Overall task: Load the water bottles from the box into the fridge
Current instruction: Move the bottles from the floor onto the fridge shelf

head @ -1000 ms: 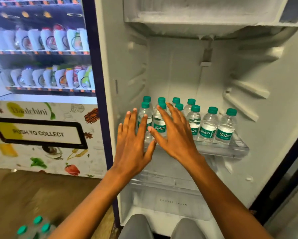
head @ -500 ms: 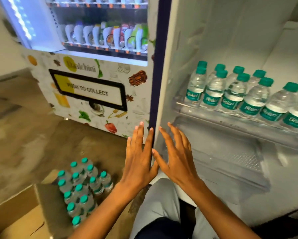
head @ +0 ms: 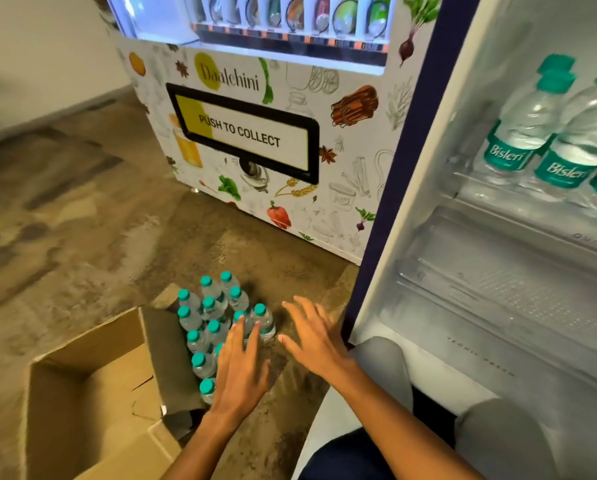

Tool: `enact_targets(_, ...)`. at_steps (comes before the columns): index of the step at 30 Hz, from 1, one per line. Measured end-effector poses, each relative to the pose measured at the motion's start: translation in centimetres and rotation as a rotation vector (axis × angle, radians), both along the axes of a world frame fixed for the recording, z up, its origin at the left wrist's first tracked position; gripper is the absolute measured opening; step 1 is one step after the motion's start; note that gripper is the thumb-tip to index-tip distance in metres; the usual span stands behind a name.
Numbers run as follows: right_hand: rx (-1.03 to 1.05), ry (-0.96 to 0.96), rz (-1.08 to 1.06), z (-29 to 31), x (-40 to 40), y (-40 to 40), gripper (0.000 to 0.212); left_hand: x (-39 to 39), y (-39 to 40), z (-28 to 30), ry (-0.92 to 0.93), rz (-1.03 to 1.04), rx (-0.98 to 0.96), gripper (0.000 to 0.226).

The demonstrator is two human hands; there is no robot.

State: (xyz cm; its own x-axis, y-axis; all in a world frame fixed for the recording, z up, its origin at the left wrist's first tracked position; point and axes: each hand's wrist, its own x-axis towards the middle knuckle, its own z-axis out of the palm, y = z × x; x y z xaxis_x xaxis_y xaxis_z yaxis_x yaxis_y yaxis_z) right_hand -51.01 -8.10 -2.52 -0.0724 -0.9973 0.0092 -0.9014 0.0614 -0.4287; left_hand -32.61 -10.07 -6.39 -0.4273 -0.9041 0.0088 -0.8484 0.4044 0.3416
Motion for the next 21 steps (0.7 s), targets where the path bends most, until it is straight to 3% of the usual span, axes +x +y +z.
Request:
enact_targets(8, 0.261, 0.065, 0.237, -3.9, 5.7, -3.3, 0.057, 6.4, -0.4, -3.7, -0.181, 0.252, 0.173, 0.059)
enact_targets(17, 0.432, 0.129, 0.362, -6.8, 9.8, -4.6, 0.066, 7.4, -1.5, -4.1, -0.139, 0.281, 0.325, 0.037)
enact_targets(21, 0.455, 0.125, 0.396, -7.0, 10.8, -5.2, 0.071, 7.5, -2.2, -4.4, -0.161, 0.264, 0.316, 0.039)
